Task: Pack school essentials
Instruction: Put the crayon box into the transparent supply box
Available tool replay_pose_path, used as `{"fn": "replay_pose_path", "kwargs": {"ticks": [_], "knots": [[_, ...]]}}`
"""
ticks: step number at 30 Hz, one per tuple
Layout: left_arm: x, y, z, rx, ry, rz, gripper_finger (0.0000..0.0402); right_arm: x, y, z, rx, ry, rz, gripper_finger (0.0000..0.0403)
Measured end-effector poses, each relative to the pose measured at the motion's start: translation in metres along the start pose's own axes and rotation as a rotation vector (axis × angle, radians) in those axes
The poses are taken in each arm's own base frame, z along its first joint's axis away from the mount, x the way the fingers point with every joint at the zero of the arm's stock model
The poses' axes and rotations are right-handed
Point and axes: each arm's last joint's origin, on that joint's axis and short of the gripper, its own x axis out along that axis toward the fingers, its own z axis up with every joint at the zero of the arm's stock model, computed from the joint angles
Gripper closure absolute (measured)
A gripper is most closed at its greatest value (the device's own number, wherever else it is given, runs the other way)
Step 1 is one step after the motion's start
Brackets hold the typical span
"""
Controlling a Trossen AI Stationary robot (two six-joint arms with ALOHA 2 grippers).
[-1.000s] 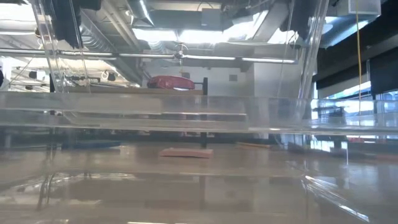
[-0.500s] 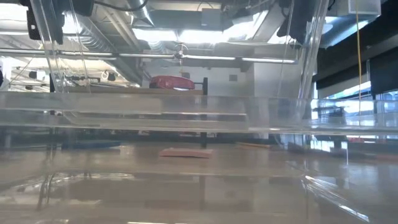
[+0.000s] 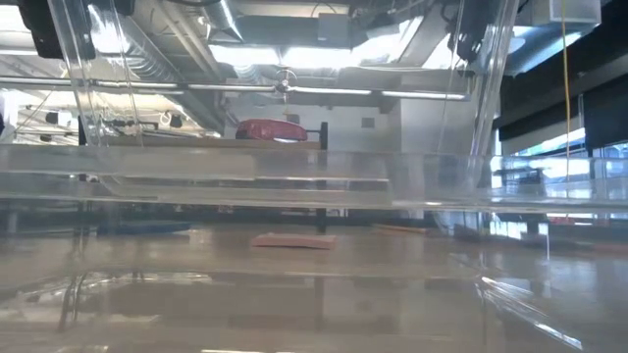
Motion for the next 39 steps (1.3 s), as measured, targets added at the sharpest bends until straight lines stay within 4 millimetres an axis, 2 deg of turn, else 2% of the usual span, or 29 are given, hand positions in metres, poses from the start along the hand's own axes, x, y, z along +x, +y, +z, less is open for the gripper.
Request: {"fn": "replay_pose_path", "kwargs": {"ticks": [7, 16, 21, 29, 34, 39], "knots": [[0.000, -0.004, -0.005, 0.019, 0.019, -0.014, 0.0401, 0.000, 0.004, 0.000, -0.089, -0.004, 0.122, 0.0387], [0.000, -0.012, -0.016, -0.063, 0.078, -0.054, 0.0401, 0.000, 0.000, 0.000, -0.150, -0.002, 0.011, 0.0387], [-0.001, -0.025, -0.024, -0.091, 0.135, -0.154, 0.0401, 0.000, 0.000, 0.000, -0.242, -0.002, 0.008, 0.0387], [-0.006, -0.047, -0.042, -0.111, 0.191, -0.298, 0.0401, 0.000, 0.000, 0.000, -0.256, -0.003, 0.016, 0.0387], [-0.006, -0.056, -0.059, -0.211, 0.310, -0.300, 0.0401, 0.000, 0.000, 0.000, -0.257, -0.003, 0.016, 0.0387], [-0.002, -0.068, -0.073, -0.382, 0.399, -0.260, 0.0401, 0.000, 0.000, 0.000, -0.261, -0.003, 0.016, 0.0387]]}}
